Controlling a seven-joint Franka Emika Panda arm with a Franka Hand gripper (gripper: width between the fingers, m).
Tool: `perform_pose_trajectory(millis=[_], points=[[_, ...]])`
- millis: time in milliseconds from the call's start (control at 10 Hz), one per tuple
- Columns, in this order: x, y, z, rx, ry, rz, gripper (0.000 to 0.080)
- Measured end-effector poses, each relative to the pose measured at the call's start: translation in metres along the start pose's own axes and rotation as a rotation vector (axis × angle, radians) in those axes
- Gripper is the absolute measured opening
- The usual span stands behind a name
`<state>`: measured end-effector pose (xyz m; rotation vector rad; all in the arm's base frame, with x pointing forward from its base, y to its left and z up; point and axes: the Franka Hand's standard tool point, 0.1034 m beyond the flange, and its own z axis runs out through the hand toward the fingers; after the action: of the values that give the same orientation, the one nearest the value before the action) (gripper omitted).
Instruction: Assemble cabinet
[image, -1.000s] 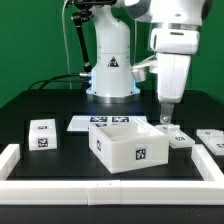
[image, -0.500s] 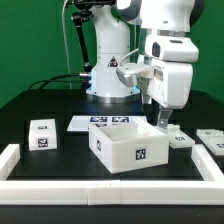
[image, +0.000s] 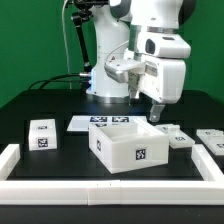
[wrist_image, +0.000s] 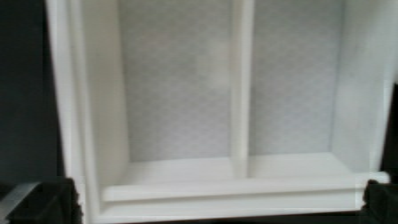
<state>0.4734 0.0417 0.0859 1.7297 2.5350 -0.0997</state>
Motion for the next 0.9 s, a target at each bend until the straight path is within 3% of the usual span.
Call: perform_pose_trajectory(millis=[200, 600, 900], points=[[-0.002, -0.03, 0.013, 0.023, 0.017, -0.017, 0.0798], [-0.002, -0.032, 0.015, 0.032, 0.018, -0.009, 0.0798], [0.003, -0.066, 0.033, 0.085, 0.04, -0.003, 0.0798]])
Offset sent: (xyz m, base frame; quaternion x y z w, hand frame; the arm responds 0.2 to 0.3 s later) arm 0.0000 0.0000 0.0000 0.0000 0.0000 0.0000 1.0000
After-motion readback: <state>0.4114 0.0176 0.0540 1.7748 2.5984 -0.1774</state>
